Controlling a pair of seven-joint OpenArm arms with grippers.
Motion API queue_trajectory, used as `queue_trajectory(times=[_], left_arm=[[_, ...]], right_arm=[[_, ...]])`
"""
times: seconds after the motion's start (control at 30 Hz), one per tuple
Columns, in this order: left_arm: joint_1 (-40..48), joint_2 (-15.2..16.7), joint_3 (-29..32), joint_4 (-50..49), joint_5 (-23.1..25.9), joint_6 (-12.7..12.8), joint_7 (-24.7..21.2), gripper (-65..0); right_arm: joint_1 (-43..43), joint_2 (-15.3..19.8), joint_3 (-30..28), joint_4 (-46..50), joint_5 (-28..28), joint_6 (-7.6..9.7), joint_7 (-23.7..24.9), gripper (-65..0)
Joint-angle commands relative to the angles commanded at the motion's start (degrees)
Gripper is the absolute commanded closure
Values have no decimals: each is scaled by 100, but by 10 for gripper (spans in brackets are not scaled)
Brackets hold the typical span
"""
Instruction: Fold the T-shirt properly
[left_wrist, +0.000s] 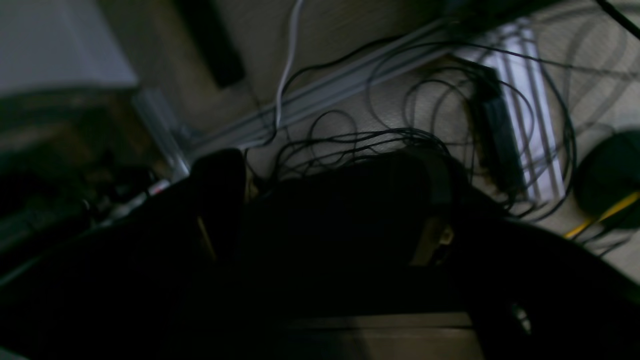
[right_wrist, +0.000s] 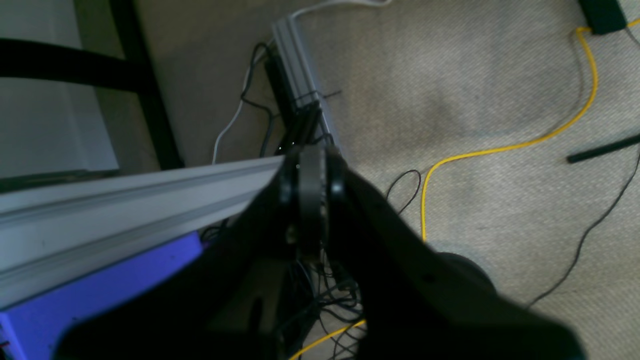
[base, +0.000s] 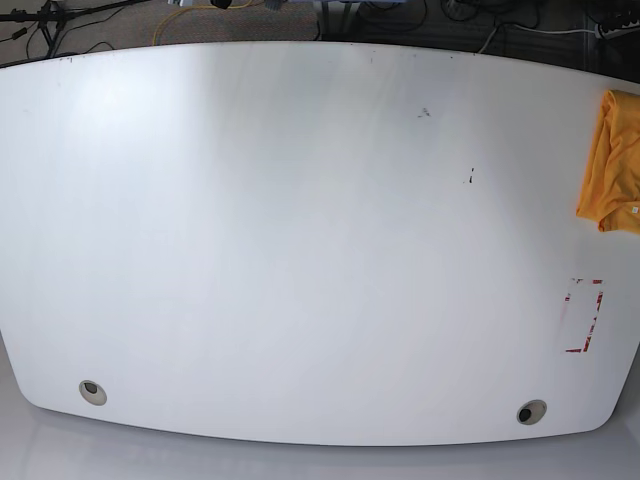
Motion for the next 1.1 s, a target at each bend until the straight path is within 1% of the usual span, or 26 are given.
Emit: queue_trajectory(times=[0.03,0.07,0.1,0.13,0.17,0.27,0.33,0.43,0.47,0.5,0.6,0.63,0.67,0.7,0.77,0.87,0.9,0.93,0.97,1.03,1.1], left_arm=[[0,0,-141,0,0,-114,18,-429],[0,9,-545,0,0,-457,149,-429],[-18,9,-774,0,9,-659,281,-429],[-62,9,-941,0,9,-800,396,-429],[-185,0,-1240,0,26,-1099,686,-429],[-387,-9,-1495,0,26,-1407,1160,-428],[-466,-18,-1591,0,26,-1477,1433,-428],[-554,-18,-1582,0,26,-1459,1723,-428],[-589,-18,-1582,0,26,-1459,1793,-428],[-642,-18,-1582,0,26,-1459,1899,-428],[-782,-18,-1609,0,26,-1459,2303,-428],[-826,-18,-1609,0,26,-1459,2426,-425],[-844,-18,-1609,0,26,-1459,2479,-425],[-879,-18,-1591,0,26,-1459,2567,-422],[-897,-18,-1582,0,26,-1459,2576,-422],[-905,-18,-1574,0,35,-1459,2585,-422],[-914,-18,-1574,0,35,-1459,2585,-422],[-949,-18,-1574,0,35,-1459,2585,-422],[-958,-18,-1574,-9,44,-1459,2593,-422],[-976,-18,-1574,-18,44,-1459,2637,-424],[-976,-18,-1565,0,44,-1459,2804,-422]], right_arm=[[9,0,-9,0,0,0,0,-19],[26,0,-9,0,0,0,0,-19],[53,0,-9,-9,0,0,0,-19],[79,0,-18,-9,0,0,0,-19],[88,0,-123,-18,0,-35,-35,-19],[132,9,-387,-18,-79,-53,-246,-19],[237,9,-527,-18,-149,-53,-475,-19],[343,-18,-554,-18,-246,-70,-826,-19],[369,-26,-554,-18,-264,-114,-932,-19],[404,-26,-545,-18,-281,-202,-1055,-19],[536,-35,-554,-18,-387,-580,-1477,-19],[571,-35,-554,-18,-440,-686,-1591,-19],[589,-35,-554,-18,-466,-738,-1644,-19],[642,-44,-563,-18,-563,-870,-1732,-19],[686,-79,-563,-18,-659,-976,-1758,-19],[703,-158,-563,-18,-862,-1196,-1776,-19],[703,-167,-563,-18,-897,-1240,-1776,-19],[712,-176,-563,-18,-1011,-1336,-1785,-21],[738,-193,-563,-18,-1073,-1398,-1811,-21],[809,-202,-563,-18,-1240,-1477,-1943,-21],[853,-211,-563,-18,-1363,-1521,-2145,-21]])
